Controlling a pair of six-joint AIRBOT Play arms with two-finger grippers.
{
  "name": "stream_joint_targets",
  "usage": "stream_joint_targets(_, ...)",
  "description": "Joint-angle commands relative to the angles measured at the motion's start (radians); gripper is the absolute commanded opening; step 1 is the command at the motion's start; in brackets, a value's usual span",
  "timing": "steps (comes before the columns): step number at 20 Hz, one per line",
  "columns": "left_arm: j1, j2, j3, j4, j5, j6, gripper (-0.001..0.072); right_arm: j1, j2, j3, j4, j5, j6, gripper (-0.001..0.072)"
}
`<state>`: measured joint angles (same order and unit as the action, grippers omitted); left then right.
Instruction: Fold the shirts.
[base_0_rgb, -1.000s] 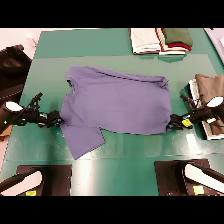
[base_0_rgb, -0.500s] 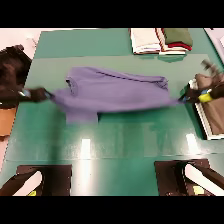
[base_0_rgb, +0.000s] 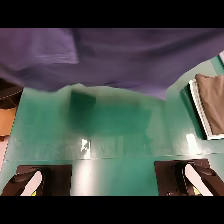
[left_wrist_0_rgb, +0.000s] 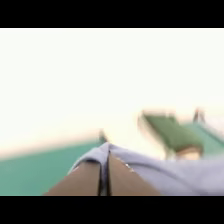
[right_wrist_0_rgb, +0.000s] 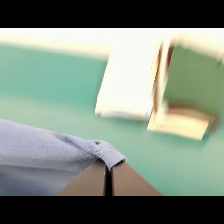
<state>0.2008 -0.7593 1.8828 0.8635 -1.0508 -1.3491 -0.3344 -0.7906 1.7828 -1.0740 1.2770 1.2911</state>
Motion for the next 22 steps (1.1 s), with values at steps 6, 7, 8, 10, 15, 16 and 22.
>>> stream_joint_targets(6, 0.0, -0.023, 0.139, 0.157, -0.013, -0.092, 0.0025, 0.001, -0.108, 0.278, -0.103, 0.172, 0.082, 0.0016)
stream_joint_targets(7, 0.0, -0.047, 0.093, 0.147, -0.035, -0.092, 0.0026, 0.001, -0.139, 0.254, -0.102, 0.196, 0.082, 0.0017)
stream_joint_targets(8, 0.0, -0.079, 0.049, 0.139, -0.06, -0.092, 0.0026, 0.001, -0.167, 0.217, -0.099, 0.211, 0.083, 0.0017)
stream_joint_targets(10, 0.0, -0.161, -0.053, 0.135, -0.11, -0.09, 0.0026, 0.002, -0.233, 0.117, -0.099, 0.222, 0.082, 0.0016)
stream_joint_targets(15, -0.006, -0.459, -0.315, 0.097, -0.143, -0.038, 0.0026, 0.095, -0.465, -0.165, -0.167, 0.177, 0.071, 0.0017)
stream_joint_targets(16, -0.014, -0.526, -0.346, 0.097, -0.14, -0.024, 0.0027, 0.114, -0.516, -0.203, -0.183, 0.157, 0.072, 0.0017)
stream_joint_targets(22, -0.123, -0.899, -0.356, 0.095, -0.006, 0.041, 0.0026, 0.178, -0.809, -0.183, -0.182, 0.05, 0.126, 0.0017)
